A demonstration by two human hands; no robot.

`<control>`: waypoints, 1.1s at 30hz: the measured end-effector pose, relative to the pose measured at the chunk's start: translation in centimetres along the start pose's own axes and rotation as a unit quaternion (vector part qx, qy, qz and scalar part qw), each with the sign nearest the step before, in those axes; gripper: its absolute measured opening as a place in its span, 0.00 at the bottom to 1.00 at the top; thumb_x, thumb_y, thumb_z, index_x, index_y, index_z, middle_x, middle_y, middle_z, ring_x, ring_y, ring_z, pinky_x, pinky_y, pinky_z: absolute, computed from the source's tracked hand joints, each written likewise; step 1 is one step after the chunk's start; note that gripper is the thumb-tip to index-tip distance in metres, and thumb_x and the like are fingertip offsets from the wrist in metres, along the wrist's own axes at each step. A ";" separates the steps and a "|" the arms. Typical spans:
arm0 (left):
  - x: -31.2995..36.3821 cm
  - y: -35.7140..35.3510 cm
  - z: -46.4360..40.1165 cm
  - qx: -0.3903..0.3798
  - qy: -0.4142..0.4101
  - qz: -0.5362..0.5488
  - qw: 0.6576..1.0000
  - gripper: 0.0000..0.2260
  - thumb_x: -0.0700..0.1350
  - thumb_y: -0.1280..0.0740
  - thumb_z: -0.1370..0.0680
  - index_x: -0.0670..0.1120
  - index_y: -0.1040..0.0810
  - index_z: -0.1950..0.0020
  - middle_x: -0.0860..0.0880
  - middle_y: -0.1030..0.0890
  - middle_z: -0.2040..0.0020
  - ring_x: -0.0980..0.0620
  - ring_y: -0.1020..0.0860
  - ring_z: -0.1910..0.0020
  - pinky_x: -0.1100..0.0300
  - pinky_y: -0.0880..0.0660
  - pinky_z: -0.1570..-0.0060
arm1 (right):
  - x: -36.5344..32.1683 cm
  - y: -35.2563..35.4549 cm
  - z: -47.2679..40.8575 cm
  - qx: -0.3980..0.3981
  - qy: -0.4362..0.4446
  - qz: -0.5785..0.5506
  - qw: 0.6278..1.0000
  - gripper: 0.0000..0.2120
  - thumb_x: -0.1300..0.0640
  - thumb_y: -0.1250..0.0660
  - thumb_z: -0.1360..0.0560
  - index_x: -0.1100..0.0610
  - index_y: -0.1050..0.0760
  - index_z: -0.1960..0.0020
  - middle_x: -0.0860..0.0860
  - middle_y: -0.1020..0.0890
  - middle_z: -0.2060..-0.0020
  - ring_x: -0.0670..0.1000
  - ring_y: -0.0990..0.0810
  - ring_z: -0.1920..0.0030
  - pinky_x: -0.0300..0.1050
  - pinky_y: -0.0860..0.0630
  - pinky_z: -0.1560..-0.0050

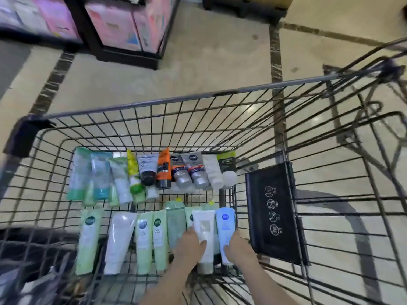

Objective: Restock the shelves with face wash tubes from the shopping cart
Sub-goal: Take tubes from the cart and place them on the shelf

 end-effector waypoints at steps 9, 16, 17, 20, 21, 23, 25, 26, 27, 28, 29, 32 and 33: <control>-1.2 -4.5 -3.3 -0.059 0.047 0.103 0.992 0.37 0.54 0.33 0.25 0.36 0.49 0.27 0.42 0.32 0.31 0.45 0.29 0.35 0.56 0.30 0.40 | 1.4 -2.5 -2.9 0.022 -0.075 -0.175 0.981 0.24 0.53 0.36 0.25 0.62 0.40 0.34 0.59 0.26 0.40 0.59 0.24 0.42 0.44 0.29 0.51; -1.4 -3.3 -3.1 -0.040 0.037 0.155 0.986 0.31 0.53 0.33 0.25 0.39 0.43 0.31 0.42 0.27 0.36 0.45 0.26 0.39 0.57 0.28 0.45 | 1.0 -1.7 -3.2 0.032 -0.062 -0.189 0.979 0.24 0.50 0.33 0.25 0.61 0.35 0.36 0.56 0.24 0.41 0.56 0.24 0.41 0.43 0.30 0.52; -1.4 -2.8 -3.0 -0.031 0.035 0.163 0.986 0.32 0.53 0.32 0.26 0.39 0.42 0.31 0.42 0.28 0.36 0.45 0.27 0.39 0.56 0.28 0.43 | 0.8 -1.4 -3.0 0.034 -0.057 -0.207 0.976 0.23 0.50 0.33 0.26 0.61 0.35 0.37 0.55 0.23 0.41 0.56 0.24 0.42 0.43 0.30 0.52; -1.0 -0.6 -2.1 -0.006 0.017 0.195 0.981 0.29 0.51 0.31 0.26 0.41 0.39 0.32 0.44 0.27 0.36 0.45 0.26 0.39 0.57 0.28 0.44 | 0.1 -0.1 -2.2 0.048 -0.044 -0.285 0.956 0.23 0.53 0.30 0.27 0.61 0.34 0.38 0.56 0.22 0.44 0.57 0.22 0.46 0.42 0.30 0.54; -0.8 0.2 -1.6 0.001 0.013 0.206 0.978 0.28 0.50 0.30 0.26 0.42 0.38 0.33 0.44 0.26 0.36 0.45 0.26 0.39 0.58 0.28 0.45 | -0.2 0.6 -1.8 0.056 -0.036 -0.306 0.950 0.23 0.54 0.30 0.28 0.61 0.34 0.38 0.56 0.21 0.45 0.56 0.22 0.49 0.43 0.29 0.54; -0.4 2.1 -0.3 0.019 0.003 0.228 0.974 0.26 0.49 0.30 0.26 0.42 0.37 0.35 0.45 0.25 0.37 0.46 0.25 0.41 0.58 0.28 0.48 | -0.8 1.9 -0.6 0.066 -0.020 -0.342 0.937 0.23 0.55 0.29 0.29 0.62 0.34 0.39 0.57 0.21 0.46 0.55 0.23 0.53 0.45 0.27 0.55; 0.0 3.9 1.2 0.036 -0.006 0.244 0.969 0.25 0.49 0.30 0.26 0.43 0.37 0.35 0.45 0.25 0.37 0.46 0.25 0.41 0.58 0.28 0.49 | -1.3 3.5 1.0 0.091 -0.005 -0.369 0.925 0.24 0.57 0.29 0.29 0.62 0.33 0.39 0.58 0.21 0.46 0.54 0.24 0.54 0.44 0.28 0.55; 0.2 4.9 2.1 0.045 -0.011 0.248 0.968 0.25 0.49 0.31 0.26 0.43 0.37 0.34 0.45 0.26 0.36 0.46 0.25 0.40 0.58 0.29 0.48 | -1.6 4.4 1.9 0.106 0.006 -0.382 0.918 0.24 0.58 0.29 0.29 0.63 0.33 0.38 0.58 0.22 0.46 0.54 0.25 0.55 0.42 0.30 0.56; 0.5 6.0 3.1 0.055 -0.016 0.252 0.966 0.26 0.49 0.31 0.26 0.43 0.38 0.33 0.45 0.26 0.36 0.46 0.26 0.39 0.58 0.29 0.47 | -2.0 5.4 2.9 0.122 0.019 -0.397 0.909 0.23 0.59 0.29 0.29 0.64 0.34 0.38 0.58 0.22 0.47 0.53 0.25 0.55 0.40 0.31 0.59; 0.7 7.1 4.1 0.070 -0.026 0.259 0.963 0.26 0.49 0.31 0.26 0.44 0.38 0.33 0.46 0.26 0.35 0.46 0.26 0.39 0.58 0.29 0.47 | -2.5 6.4 4.0 0.134 0.034 -0.415 0.899 0.23 0.61 0.29 0.29 0.64 0.34 0.38 0.58 0.23 0.49 0.53 0.26 0.56 0.39 0.32 0.61; 0.9 8.3 5.3 0.081 -0.034 0.271 0.959 0.26 0.49 0.31 0.26 0.44 0.39 0.32 0.46 0.26 0.36 0.46 0.25 0.40 0.59 0.29 0.48 | -3.0 7.4 5.2 0.143 0.053 -0.430 0.890 0.22 0.62 0.29 0.28 0.65 0.34 0.39 0.57 0.24 0.51 0.53 0.26 0.56 0.36 0.32 0.65; 1.0 11.7 9.1 0.127 -0.061 0.318 0.938 0.27 0.48 0.30 0.26 0.45 0.37 0.32 0.47 0.24 0.37 0.47 0.23 0.43 0.60 0.28 0.52 | -4.5 10.3 9.2 0.175 0.111 -0.449 0.869 0.19 0.61 0.30 0.27 0.62 0.35 0.41 0.57 0.24 0.50 0.53 0.26 0.55 0.38 0.29 0.62; 1.0 12.9 10.5 0.143 -0.072 0.336 0.928 0.27 0.48 0.29 0.27 0.46 0.37 0.32 0.47 0.23 0.38 0.47 0.22 0.44 0.60 0.27 0.53 | -5.1 11.3 10.7 0.186 0.134 -0.457 0.860 0.19 0.60 0.30 0.27 0.60 0.35 0.42 0.58 0.24 0.50 0.54 0.25 0.55 0.42 0.27 0.59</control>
Point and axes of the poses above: each hand's wrist, its own z-axis away from the middle knuckle, its own y-axis out of the back of the hand, x = y × z, the point moved 9 cm from there along -z, towards the middle knuckle
